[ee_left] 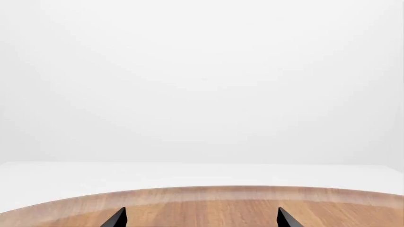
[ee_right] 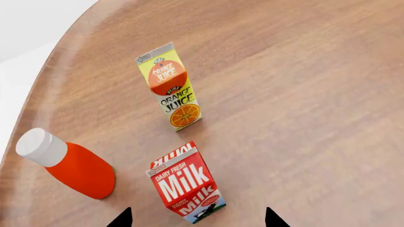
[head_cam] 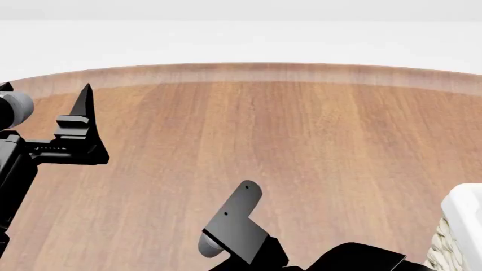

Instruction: Pick the milk and place it in the basket.

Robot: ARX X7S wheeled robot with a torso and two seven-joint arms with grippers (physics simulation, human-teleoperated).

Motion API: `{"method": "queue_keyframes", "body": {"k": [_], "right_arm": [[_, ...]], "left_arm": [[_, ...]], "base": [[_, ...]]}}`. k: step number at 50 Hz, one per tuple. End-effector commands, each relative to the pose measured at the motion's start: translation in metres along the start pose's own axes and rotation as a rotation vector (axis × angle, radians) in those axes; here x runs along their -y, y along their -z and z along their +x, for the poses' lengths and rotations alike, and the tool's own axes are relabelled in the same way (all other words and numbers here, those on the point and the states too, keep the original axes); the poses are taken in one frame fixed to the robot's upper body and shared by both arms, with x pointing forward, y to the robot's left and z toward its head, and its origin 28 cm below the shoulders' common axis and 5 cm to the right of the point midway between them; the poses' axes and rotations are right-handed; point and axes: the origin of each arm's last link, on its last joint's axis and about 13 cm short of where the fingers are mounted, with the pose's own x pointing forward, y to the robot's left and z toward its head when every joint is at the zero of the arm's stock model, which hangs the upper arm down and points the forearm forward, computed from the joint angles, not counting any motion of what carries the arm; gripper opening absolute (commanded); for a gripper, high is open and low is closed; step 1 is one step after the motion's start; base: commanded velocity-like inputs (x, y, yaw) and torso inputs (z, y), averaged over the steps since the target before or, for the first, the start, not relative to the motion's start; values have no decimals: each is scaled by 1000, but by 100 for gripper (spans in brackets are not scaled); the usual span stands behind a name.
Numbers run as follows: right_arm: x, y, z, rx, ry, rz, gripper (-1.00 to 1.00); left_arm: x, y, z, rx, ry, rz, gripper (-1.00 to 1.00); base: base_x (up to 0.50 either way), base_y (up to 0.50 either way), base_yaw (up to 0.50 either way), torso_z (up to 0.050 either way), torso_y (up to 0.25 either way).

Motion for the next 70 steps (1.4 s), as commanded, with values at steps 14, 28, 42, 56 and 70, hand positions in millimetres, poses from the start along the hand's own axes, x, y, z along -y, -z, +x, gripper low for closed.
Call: {"method": "queue_keyframes", "body": {"k": [14,28,42,56,70], "right_arm": [[4,-11,10,-57,-15,-41,100],[8,-13,22,-117,-31,-62,100],[11,-11,32,-118,-66,-69,100],[21,-11,48,-120,-98,-74,100],[28,-6,75,-140,-171,-72,100]], "left_arm": [[2,1,0,-1,8,8,100],[4,2,-1,-4,15,11,100],[5,4,-2,-7,20,15,100],[5,3,-2,-3,20,14,100],[6,2,-2,0,26,17,100]], "base": [[0,0,0,0,0],[0,0,0,0,0],[0,0,0,0,0],[0,0,0,0,0],[0,0,0,0,0]]}}
